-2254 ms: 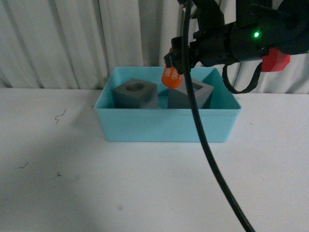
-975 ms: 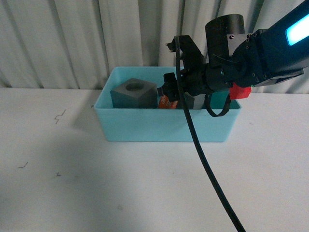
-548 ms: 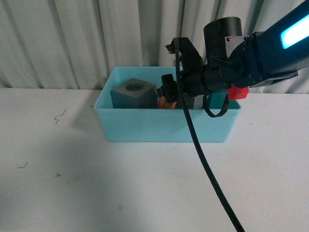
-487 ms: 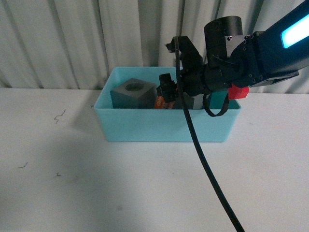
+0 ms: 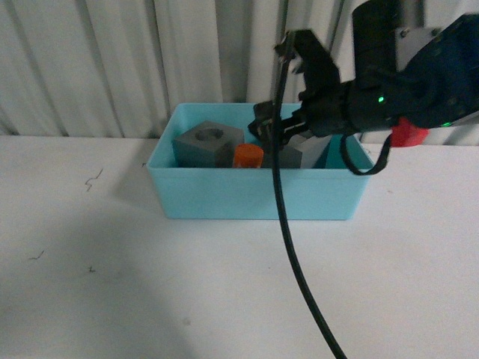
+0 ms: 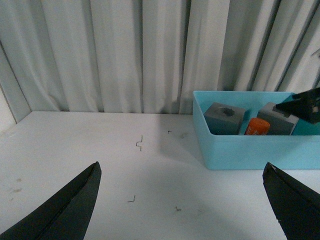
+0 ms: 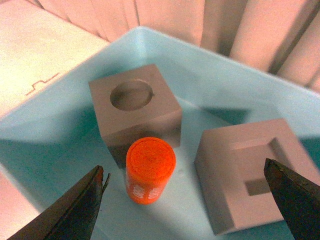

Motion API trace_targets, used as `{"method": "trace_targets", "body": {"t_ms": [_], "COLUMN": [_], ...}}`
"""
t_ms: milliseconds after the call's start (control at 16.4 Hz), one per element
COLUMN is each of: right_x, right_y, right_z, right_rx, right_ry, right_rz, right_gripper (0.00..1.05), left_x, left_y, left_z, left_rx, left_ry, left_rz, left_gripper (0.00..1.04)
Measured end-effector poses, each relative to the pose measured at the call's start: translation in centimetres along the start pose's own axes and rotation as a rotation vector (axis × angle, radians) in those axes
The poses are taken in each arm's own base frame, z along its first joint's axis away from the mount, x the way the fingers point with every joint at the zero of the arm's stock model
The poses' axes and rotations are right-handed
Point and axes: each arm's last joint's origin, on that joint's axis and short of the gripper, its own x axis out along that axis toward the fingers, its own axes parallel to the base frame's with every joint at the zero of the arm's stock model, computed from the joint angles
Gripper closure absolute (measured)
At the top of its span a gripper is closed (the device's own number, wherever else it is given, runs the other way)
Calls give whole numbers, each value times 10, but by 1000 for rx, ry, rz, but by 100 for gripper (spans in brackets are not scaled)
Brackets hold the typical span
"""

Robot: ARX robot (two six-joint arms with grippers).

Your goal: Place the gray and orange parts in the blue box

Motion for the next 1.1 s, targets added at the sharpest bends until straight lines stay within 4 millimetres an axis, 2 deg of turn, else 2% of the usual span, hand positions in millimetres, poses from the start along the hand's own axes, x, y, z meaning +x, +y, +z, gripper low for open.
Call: {"method": "trace_targets", "body": {"t_ms": [183,244,305,487,548,609,731,792,853,914,975,1036,1096], "right_x": [-70,-94,-107,-194,-217,-231,-241,-240,-240,-241,-244,-255,-267], "right_y": [-5,-5,-3,20,31,37,44,45,43,41,40,49,56], "right_z": [22,20,17,-9,-31,-58,-121,-122,-114,-110,-120,-136,-134], "right_rx": [-91,-111,-121,-121,-76,-21,147,161,155,143,153,174,165], "right_ry": [-81,-95,-106,-172,-163,-118,69,59,24,-87,-162,-168,-231], "right_rz": [-71,-107,-123,-324,-400,-461,-527,-524,-530,-575,-615,-641,-653], "right_gripper": [6,6,6,6,6,6,6,6,6,11,22,33,44], "left_x": [0,0,0,0,0,0,0,0,0,0,0,0,0], "left_y": [0,0,0,0,0,0,0,0,0,0,0,0,0], "left_z": [0,0,0,0,0,0,0,0,0,0,0,0,0], "left_rx": [0,0,0,0,0,0,0,0,0,0,0,0,0], "left_ry": [0,0,0,0,0,0,0,0,0,0,0,0,2], "left_rz": [-1,-1,-1,0,-1,-1,0,-2,-1,0,-1,-1,-1], "left_gripper": [7,7,7,7,7,7,7,7,7,7,7,7,7]}}
